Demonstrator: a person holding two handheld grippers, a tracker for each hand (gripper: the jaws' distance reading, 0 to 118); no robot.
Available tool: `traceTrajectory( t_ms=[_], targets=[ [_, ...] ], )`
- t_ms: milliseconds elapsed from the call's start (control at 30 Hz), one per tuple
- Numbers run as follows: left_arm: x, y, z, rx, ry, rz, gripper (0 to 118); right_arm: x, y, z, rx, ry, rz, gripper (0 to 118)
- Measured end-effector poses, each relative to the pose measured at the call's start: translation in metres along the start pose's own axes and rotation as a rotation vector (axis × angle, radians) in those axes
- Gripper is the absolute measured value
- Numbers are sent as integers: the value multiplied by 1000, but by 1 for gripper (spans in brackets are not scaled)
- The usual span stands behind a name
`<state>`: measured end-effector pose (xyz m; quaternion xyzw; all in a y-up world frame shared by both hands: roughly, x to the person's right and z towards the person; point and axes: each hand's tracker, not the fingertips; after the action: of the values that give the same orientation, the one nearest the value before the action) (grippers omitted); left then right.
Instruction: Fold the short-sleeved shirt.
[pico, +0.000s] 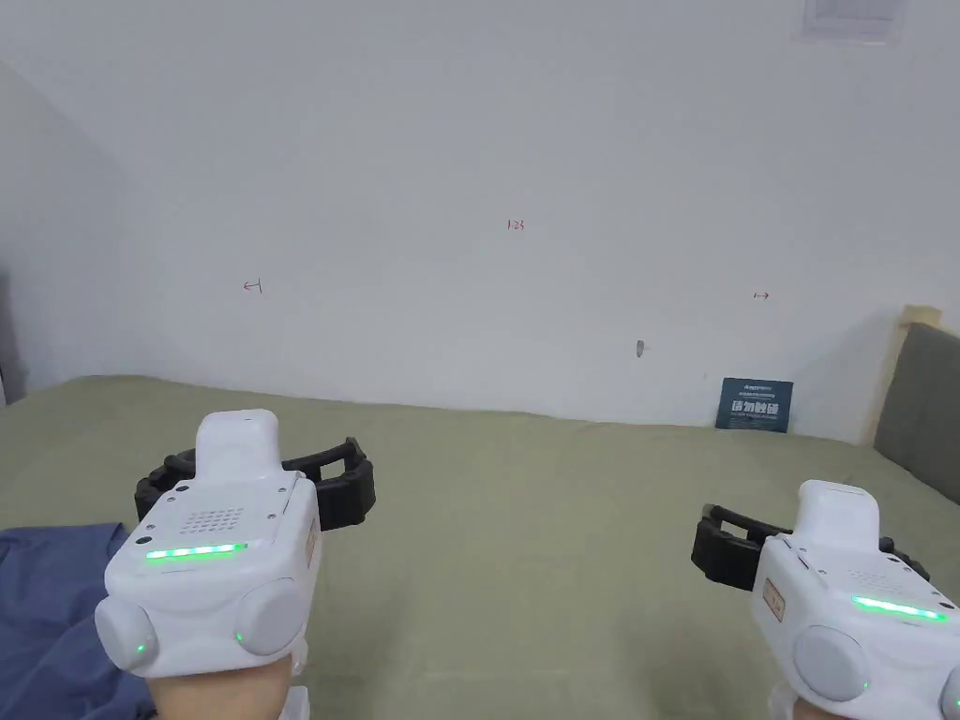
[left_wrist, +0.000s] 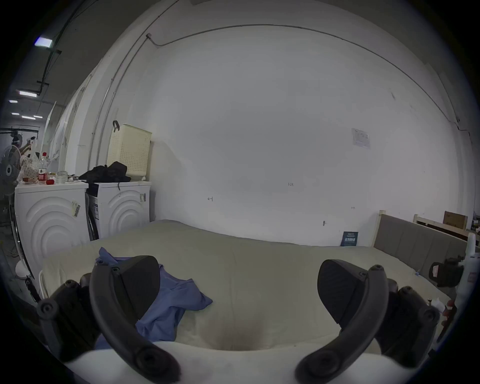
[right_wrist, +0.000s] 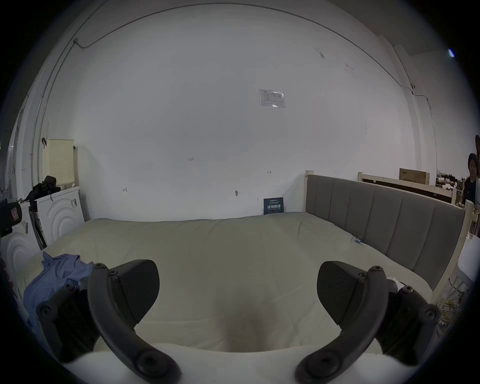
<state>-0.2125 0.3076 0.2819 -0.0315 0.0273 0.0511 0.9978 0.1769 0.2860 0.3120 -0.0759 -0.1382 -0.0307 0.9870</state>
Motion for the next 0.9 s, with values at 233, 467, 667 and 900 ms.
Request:
traceTrajectory(
  t_ms=[233, 467, 667, 900],
  targets=[
    [4, 7, 1, -16, -28, -28, 118, -6, 11, 5, 6, 31, 70, 118],
    [8, 9, -1, -13, -22, -72, 118, -5, 15, 9, 19, 41, 61, 118],
    [0, 7, -7, -45, -22, -29, 118, -6, 15, 12, 24, 36, 86, 118],
    [-1, 4, 4, -71, 43, -98, 53, -7, 11, 18, 18, 51, 108, 7]
  ],
)
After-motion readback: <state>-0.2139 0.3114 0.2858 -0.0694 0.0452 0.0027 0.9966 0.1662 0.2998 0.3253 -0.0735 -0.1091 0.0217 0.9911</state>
